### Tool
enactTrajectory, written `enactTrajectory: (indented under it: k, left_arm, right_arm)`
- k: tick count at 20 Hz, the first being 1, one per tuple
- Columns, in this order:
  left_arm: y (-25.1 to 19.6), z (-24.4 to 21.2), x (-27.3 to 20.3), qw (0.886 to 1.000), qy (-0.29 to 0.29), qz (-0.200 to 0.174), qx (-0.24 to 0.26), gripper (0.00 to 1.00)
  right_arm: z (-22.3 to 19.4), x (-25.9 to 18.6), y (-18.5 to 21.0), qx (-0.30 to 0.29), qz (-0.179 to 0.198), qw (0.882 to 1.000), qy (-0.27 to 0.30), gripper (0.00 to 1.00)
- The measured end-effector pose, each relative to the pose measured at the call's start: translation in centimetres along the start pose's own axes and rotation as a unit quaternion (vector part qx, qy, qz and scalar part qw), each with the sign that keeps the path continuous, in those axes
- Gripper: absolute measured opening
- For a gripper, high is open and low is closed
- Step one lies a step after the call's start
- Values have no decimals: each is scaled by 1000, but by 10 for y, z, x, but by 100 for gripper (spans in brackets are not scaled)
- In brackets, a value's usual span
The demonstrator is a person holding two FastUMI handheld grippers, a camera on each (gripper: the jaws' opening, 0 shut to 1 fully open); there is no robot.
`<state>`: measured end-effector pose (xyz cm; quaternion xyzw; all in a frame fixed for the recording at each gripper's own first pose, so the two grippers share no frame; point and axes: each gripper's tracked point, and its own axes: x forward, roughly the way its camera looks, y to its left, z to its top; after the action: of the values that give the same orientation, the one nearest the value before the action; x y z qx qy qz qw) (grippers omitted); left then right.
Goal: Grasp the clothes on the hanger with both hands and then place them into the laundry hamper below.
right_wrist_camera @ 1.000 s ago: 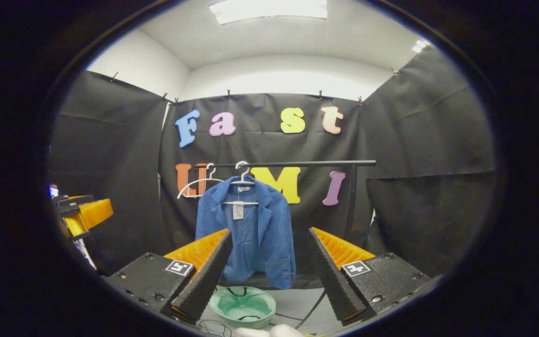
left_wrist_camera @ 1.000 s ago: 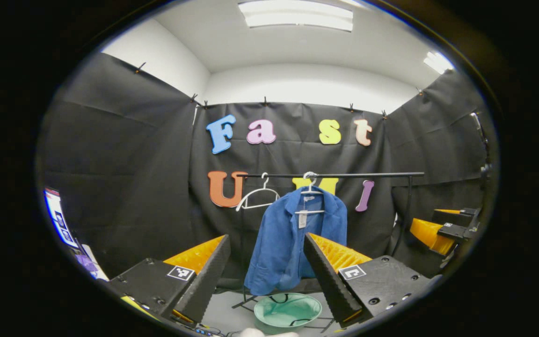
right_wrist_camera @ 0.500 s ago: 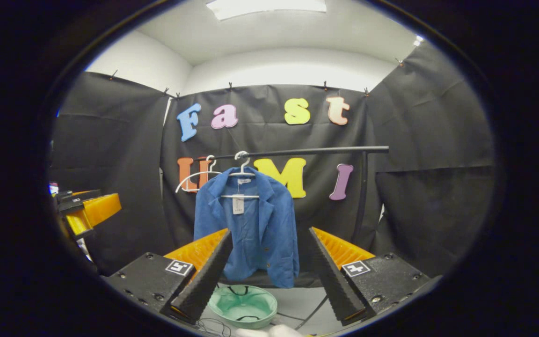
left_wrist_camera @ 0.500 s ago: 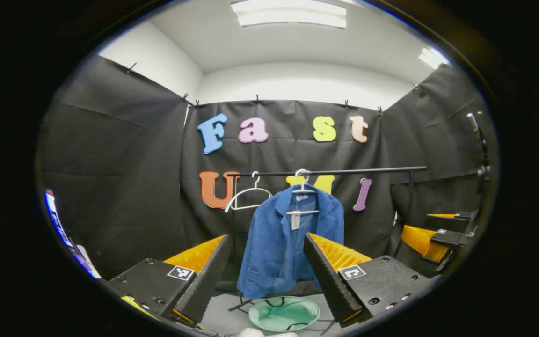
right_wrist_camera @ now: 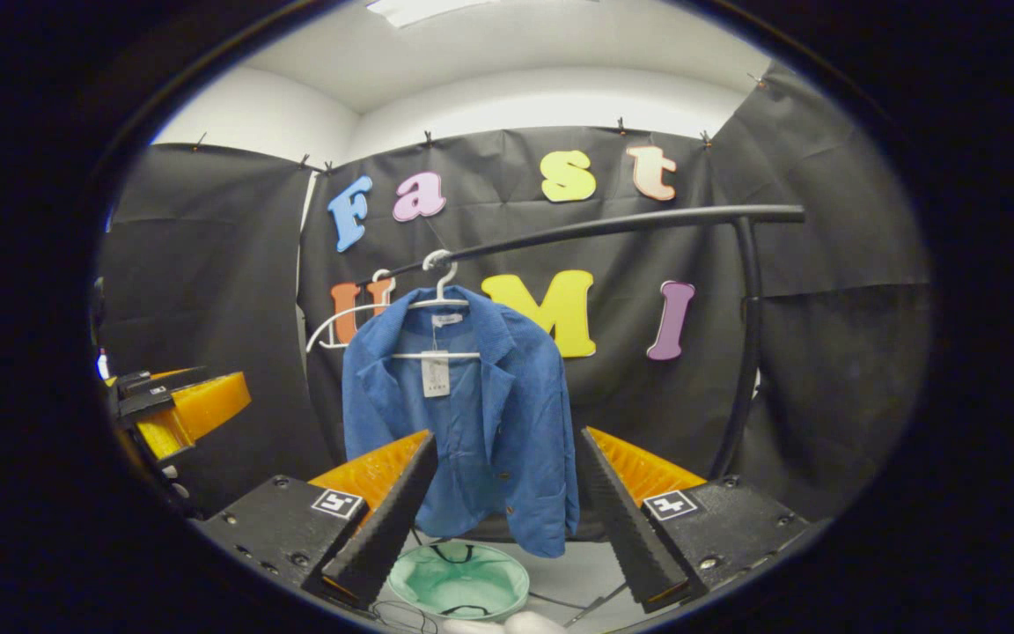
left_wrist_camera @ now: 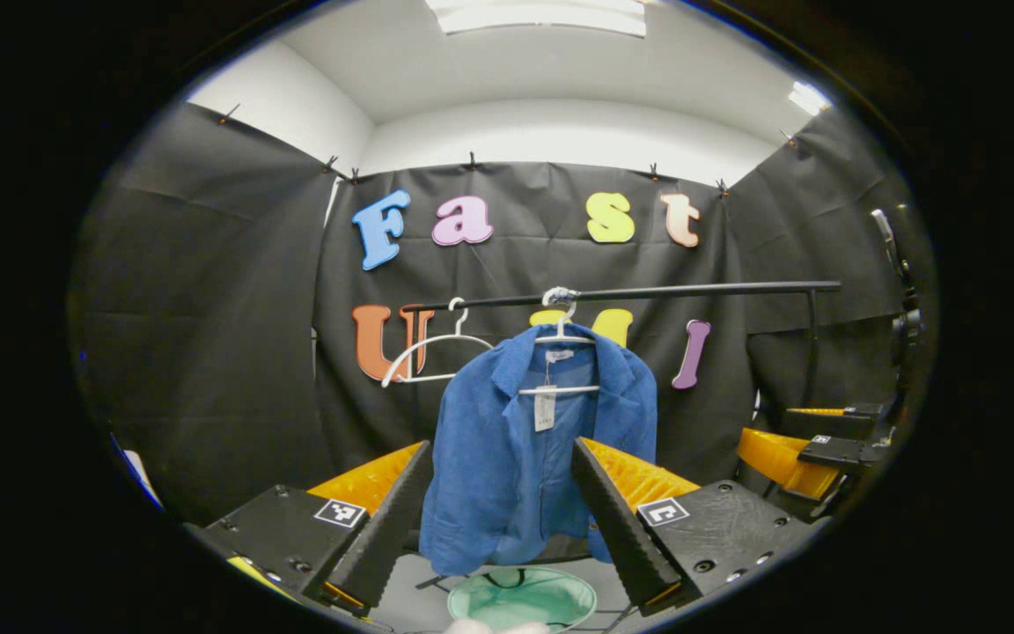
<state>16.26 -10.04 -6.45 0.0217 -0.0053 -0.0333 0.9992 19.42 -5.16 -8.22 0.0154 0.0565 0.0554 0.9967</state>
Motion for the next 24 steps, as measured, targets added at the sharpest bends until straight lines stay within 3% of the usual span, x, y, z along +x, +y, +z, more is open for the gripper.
enactTrajectory:
  k: [2, 3, 8, 11, 14, 19, 24]
  left_arm:
    - [-6, -4, 29, 1000, -23, -5, -7, 96]
    - [-6, -7, 46, 999, -31, 0, -9, 100]
    - [-6, -36, 121, 999, -19, 33, 27, 100]
    - [-4, -46, 158, 998, -28, 41, 41, 97]
    - [-1, -65, 190, 997, -19, 44, 55, 100]
    - [8, -96, 234, 997, 15, 60, 53, 99]
    - [5, -111, 257, 996, 35, 62, 57, 98]
  right_arm:
    - [-3, 34, -2, 1, 14, 1000, 1, 100]
    - [-5, 51, -3, 0, 19, 1000, 3, 100]
    - [-12, 138, -1, -8, 42, 999, 7, 100]
    - [-15, 180, 10, 1, 69, 998, 5, 100]
    - [-17, 221, 14, -11, 71, 997, 6, 100]
    - [-26, 269, 26, -3, 84, 996, 18, 100]
    - [-42, 296, 43, 8, 106, 993, 50, 87]
